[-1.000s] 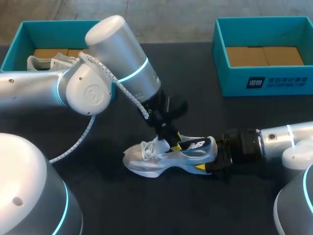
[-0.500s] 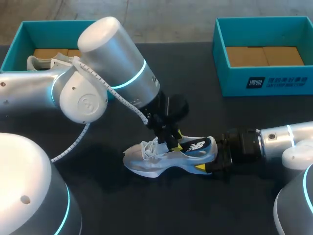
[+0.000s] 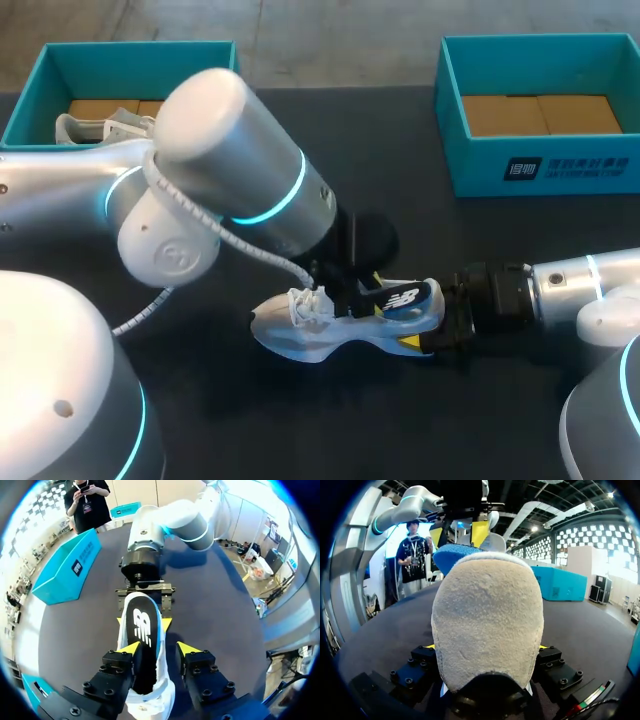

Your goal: Take the shoe out of the shoebox, open the shoe tongue, remove and reinsert the insole, then place the shoe into the shoebox

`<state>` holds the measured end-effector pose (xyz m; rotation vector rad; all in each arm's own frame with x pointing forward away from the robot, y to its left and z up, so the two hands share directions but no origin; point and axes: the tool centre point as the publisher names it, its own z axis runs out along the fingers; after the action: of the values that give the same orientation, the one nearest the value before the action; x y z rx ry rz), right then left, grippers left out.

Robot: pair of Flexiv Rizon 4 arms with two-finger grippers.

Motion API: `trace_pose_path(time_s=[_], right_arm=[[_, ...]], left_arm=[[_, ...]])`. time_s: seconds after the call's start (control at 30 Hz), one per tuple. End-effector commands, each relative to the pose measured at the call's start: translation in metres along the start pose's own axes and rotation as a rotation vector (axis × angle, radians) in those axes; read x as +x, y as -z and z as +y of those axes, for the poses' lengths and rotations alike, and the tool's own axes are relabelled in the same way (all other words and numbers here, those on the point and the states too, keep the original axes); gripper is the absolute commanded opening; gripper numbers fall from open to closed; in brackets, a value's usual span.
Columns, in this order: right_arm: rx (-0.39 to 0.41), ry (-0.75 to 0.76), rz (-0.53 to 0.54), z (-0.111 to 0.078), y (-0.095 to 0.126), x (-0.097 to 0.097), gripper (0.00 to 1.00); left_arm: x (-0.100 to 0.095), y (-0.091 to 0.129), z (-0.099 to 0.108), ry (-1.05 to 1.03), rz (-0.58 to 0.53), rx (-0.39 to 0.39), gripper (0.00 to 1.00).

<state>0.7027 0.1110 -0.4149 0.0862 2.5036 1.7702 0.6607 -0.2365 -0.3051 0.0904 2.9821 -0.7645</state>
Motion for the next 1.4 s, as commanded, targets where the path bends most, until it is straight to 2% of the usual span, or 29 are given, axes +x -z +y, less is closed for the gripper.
trace_pose_path(time_s=[0.03,0.27,0.37,0.47,0.9,1.17,1.4], right_arm=[[0.004,0.0,-0.001,0.001,-0.001,0.001,0.0],[0.004,0.0,-0.001,0.001,-0.001,0.001,0.0],[0.004,0.0,-0.001,0.001,-0.001,0.001,0.0],[0.004,0.0,-0.001,0.001,-0.001,0.001,0.0],[0.004,0.0,-0.001,0.001,-0.001,0.001,0.0],[0.004,0.0,-0.001,0.001,-0.001,0.001,0.0],[0.004,0.0,-0.001,0.001,-0.001,0.001,0.0]], left_arm=[[0.006,-0.007,-0.002,0.002,-0.082,-0.005,0.46],[0.007,-0.014,-0.006,0.002,-0.149,-0.006,0.48],[0.007,-0.017,-0.008,-0.001,-0.167,-0.01,0.55],[0.005,-0.019,-0.01,0.003,-0.181,-0.009,0.56],[-0.004,-0.035,-0.02,0.008,-0.221,-0.036,0.5],[-0.002,-0.046,-0.02,0.005,-0.238,-0.05,0.5],[-0.012,-0.051,-0.019,0.027,-0.252,-0.062,0.49]])
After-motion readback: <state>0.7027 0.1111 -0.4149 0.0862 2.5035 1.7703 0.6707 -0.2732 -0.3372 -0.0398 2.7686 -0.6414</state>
